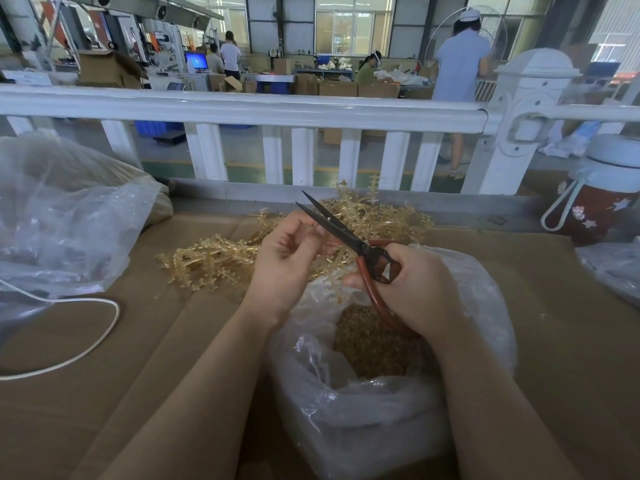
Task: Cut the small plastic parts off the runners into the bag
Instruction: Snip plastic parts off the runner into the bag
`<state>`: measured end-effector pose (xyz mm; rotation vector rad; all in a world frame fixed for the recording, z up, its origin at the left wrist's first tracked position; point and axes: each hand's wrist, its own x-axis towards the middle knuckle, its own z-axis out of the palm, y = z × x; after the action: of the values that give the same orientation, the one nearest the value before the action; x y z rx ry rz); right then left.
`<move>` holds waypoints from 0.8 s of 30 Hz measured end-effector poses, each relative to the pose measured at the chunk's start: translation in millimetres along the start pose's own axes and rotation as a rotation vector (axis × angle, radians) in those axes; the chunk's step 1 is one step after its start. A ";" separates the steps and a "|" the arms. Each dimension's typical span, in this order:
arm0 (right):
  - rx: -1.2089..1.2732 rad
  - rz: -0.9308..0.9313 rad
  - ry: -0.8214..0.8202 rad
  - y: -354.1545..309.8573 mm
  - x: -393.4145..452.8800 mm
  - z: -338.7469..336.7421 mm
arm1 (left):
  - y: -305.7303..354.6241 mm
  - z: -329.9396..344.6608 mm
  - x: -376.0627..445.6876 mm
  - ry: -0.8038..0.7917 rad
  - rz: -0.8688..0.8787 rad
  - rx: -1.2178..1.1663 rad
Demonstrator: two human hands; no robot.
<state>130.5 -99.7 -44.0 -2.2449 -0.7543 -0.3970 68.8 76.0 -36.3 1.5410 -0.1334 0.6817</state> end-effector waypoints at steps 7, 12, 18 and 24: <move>0.033 -0.017 0.031 0.1 0.3 1.1 | -0.3 0.0 0.8 0.015 0.019 -0.003; 0.048 0.003 0.025 -1.1 0.5 0.8 | 0.8 0.8 0.9 0.035 -0.011 -0.023; 0.211 0.085 0.002 -3.4 1.8 -0.6 | 1.3 0.7 0.9 0.083 -0.090 -0.111; 0.427 0.181 -0.003 -3.3 6.7 -0.7 | 4.8 4.3 -0.5 0.043 -0.120 -0.137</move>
<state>133.7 -95.7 -38.5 -1.8890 -0.5685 -0.1287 67.5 71.2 -32.1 1.3909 -0.0532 0.5977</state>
